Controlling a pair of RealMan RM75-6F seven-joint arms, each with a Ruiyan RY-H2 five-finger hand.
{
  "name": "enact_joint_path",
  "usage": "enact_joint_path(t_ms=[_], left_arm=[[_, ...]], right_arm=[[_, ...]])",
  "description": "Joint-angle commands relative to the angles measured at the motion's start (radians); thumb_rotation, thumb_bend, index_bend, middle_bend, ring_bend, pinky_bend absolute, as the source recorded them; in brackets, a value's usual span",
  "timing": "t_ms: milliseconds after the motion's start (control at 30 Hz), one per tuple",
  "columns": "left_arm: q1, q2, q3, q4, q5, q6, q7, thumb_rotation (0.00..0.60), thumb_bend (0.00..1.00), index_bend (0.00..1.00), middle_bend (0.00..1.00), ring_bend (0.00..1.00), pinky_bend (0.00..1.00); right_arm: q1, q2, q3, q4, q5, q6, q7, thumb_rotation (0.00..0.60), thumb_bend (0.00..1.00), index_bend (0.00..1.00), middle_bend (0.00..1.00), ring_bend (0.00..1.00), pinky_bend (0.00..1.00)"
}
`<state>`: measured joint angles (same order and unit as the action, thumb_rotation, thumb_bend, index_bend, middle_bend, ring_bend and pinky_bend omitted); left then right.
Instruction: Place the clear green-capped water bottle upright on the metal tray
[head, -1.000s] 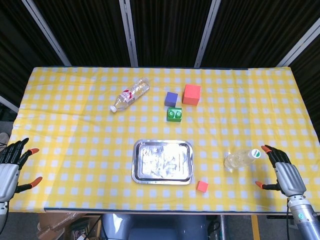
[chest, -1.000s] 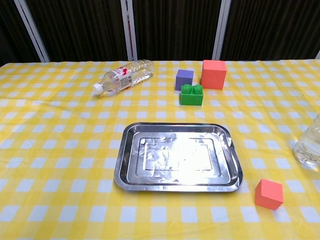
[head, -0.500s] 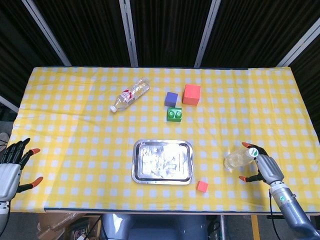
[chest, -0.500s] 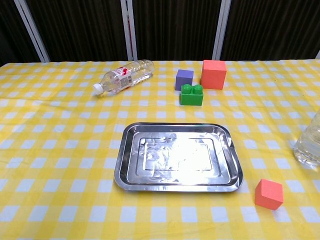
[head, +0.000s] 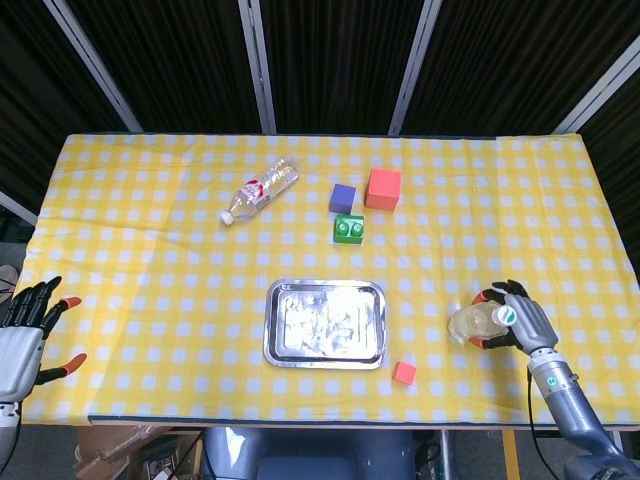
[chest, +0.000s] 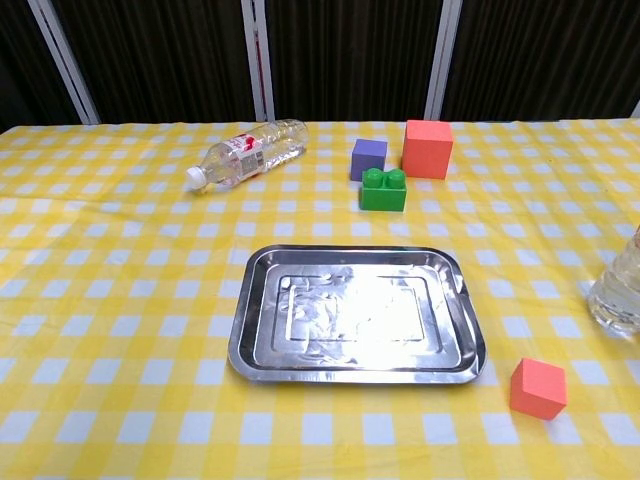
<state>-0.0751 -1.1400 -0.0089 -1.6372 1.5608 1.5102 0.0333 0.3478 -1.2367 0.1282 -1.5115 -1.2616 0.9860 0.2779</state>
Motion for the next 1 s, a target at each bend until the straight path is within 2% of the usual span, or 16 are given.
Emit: enact_joint_path(t_ms=[33, 167, 400, 533, 667, 833, 1000], left_arm=[[-0.001, 0.0, 0.002, -0.004, -0.001, -0.004, 0.004, 0.6, 0.19, 0.23, 0.0, 0.0, 0.0], [0.0, 0.0, 0.002, -0.007, -0.001, -0.003, 0.007, 0.6, 0.19, 0.23, 0.0, 0.0, 0.0], [-0.002, 0.0, 0.002, -0.008, 0.001, -0.004, 0.006, 0.6, 0.18, 0.23, 0.0, 0.0, 0.0], [-0.002, 0.001, 0.002, -0.007, 0.001, -0.004, 0.002, 0.6, 0.19, 0.23, 0.0, 0.0, 0.0], [0.0, 0.004, 0.001, -0.008, 0.001, 0.0, -0.006, 0.6, 0.18, 0.23, 0.0, 0.0, 0.0], [0.0, 0.006, 0.0, -0.006, 0.008, 0.006, -0.017, 0.6, 0.18, 0.23, 0.0, 0.0, 0.0], [0.005, -0.002, -0.009, 0.007, 0.034, 0.049, -0.049, 0.6, 0.19, 0.23, 0.0, 0.0, 0.0]], right_arm=[[-0.015, -0.027, 0.01, 0.025, 0.004, 0.038, 0.009, 0.6, 0.17, 0.67, 0.54, 0.25, 0.0], [-0.015, -0.025, 0.01, 0.029, 0.0, 0.035, 0.028, 0.6, 0.17, 0.71, 0.56, 0.29, 0.0], [-0.004, 0.003, 0.021, -0.025, -0.02, 0.042, 0.029, 0.6, 0.18, 0.72, 0.57, 0.29, 0.0], [0.015, 0.054, 0.034, -0.129, -0.009, 0.013, 0.024, 0.6, 0.18, 0.72, 0.57, 0.29, 0.0], [0.049, 0.106, 0.045, -0.238, 0.02, -0.021, -0.067, 0.6, 0.18, 0.72, 0.57, 0.3, 0.0], [0.096, 0.133, 0.072, -0.368, 0.105, -0.059, -0.149, 0.6, 0.18, 0.72, 0.57, 0.31, 0.0], [0.158, 0.125, 0.076, -0.44, 0.186, -0.102, -0.244, 0.6, 0.18, 0.72, 0.57, 0.31, 0.0]])
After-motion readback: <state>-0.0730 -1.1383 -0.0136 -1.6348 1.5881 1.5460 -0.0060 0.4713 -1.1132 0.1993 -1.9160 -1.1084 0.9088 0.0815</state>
